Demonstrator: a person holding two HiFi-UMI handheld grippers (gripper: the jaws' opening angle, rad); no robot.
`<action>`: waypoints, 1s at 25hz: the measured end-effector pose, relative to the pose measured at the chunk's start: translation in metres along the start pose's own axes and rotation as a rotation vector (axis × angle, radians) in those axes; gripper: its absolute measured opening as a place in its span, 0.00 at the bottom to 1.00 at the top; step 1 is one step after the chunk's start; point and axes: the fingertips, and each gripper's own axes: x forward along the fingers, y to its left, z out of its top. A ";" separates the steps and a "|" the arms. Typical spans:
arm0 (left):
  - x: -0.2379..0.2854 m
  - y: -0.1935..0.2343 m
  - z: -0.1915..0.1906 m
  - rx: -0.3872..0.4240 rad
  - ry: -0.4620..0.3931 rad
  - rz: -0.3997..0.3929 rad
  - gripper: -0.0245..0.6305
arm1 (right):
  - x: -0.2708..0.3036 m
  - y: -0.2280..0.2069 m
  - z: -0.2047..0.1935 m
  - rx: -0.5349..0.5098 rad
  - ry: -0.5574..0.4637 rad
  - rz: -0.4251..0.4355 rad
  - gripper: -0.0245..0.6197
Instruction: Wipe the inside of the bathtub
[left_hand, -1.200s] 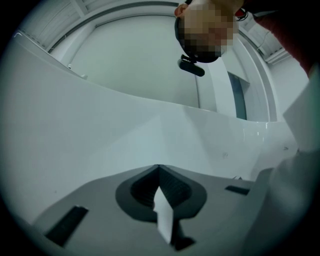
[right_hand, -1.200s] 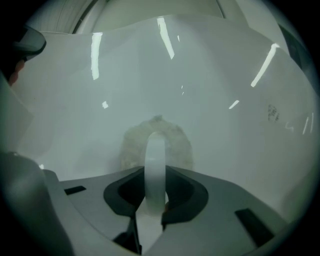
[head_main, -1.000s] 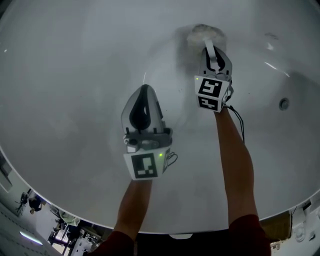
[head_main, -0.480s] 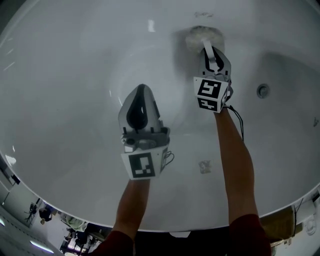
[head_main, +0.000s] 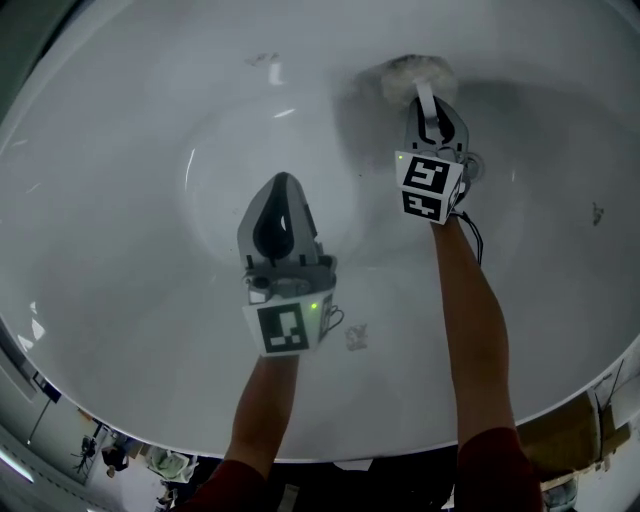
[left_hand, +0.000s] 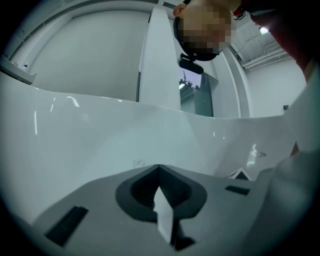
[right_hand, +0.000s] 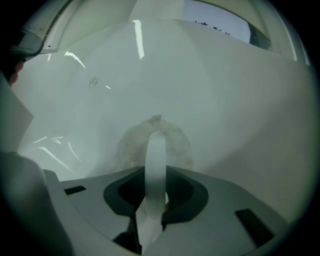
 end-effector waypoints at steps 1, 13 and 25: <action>0.003 -0.006 0.001 -0.001 -0.002 -0.008 0.06 | -0.001 -0.015 -0.003 0.034 0.012 -0.022 0.18; 0.030 -0.073 0.012 -0.002 0.001 -0.088 0.06 | -0.011 -0.091 -0.023 0.092 0.057 -0.098 0.18; 0.022 -0.070 0.031 -0.005 -0.001 -0.104 0.06 | -0.031 -0.085 -0.009 0.136 0.050 -0.094 0.18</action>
